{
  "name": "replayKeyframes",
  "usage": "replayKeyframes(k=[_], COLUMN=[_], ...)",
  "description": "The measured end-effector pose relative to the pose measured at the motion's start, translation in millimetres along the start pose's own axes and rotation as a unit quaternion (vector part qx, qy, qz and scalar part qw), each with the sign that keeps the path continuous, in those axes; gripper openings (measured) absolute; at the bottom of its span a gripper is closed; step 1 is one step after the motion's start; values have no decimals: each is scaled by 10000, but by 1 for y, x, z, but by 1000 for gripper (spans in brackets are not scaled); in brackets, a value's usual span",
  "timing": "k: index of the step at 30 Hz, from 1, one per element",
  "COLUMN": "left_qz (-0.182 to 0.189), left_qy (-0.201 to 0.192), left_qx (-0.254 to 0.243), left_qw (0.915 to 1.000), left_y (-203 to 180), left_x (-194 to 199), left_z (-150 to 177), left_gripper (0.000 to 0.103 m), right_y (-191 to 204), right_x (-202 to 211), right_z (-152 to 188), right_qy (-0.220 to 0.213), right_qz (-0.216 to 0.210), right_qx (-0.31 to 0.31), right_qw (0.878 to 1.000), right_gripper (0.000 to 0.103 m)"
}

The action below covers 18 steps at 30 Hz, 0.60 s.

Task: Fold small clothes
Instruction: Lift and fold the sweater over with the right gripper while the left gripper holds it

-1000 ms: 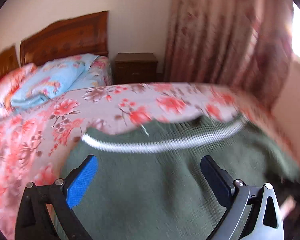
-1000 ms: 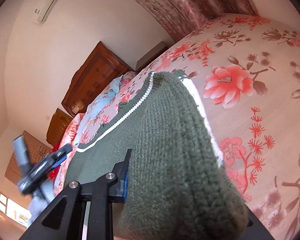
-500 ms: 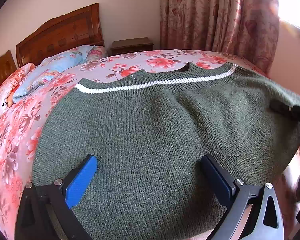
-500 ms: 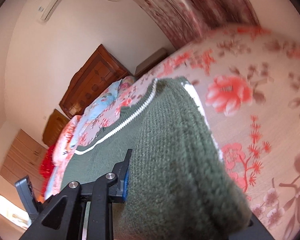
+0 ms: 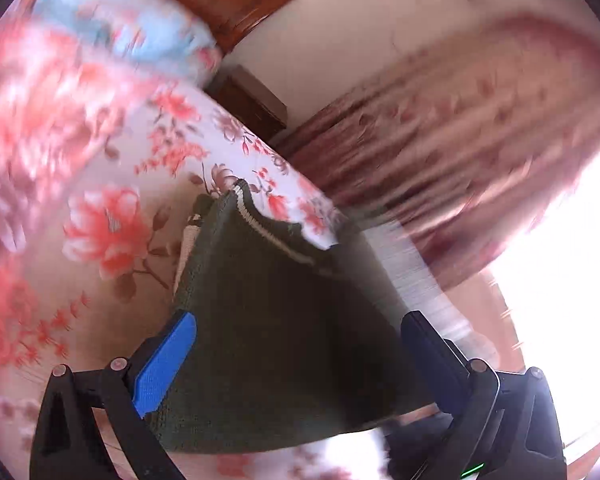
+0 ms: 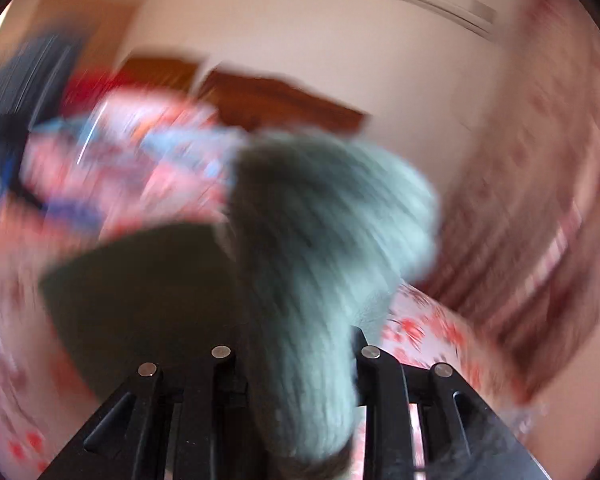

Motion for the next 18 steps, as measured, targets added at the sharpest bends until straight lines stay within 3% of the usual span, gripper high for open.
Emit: replayKeyframes(k=[2,4,9,13,16,18], left_qz=[216,201,173,338,186,-395], left_qy=[164,346,1139,1641,1846,1911], left_qx=[180,120,58,112,-4,-354], left_qw=[9995,9991,9933,9858,9826,9801], left_y=[4,-2,-21,-33,-48,-59], left_x=[-2,-10,-51,-89,-114,-130], left_z=[-6,-9,-7,-10,-13,-13], left_gripper=[103,103,103,103,103,103], right_y=[38,58,29,23,33,36], right_x=[-18,-19,-8,-5,-9,-7], right_z=[9,19,12,9,11,17], right_qy=[343,162,-114,-243,-201,-209], right_qz=[-12,452,353,395,411,438], right_qx=[851,1400,700,585,799,962], right_qw=[9958,9890,9969,9972,9958,9942], right_gripper=[30,29,26,26,26,28])
Point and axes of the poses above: each gripper's, at about its wrist camera, not at the fingertips, and x roughly against the way its jaws point, y to its left, z to its underside, the point moved 2 cm from there along -x, roughly the way its jaws point, and after that the axes turned 5 degrees about y, right-handed, at the moved point
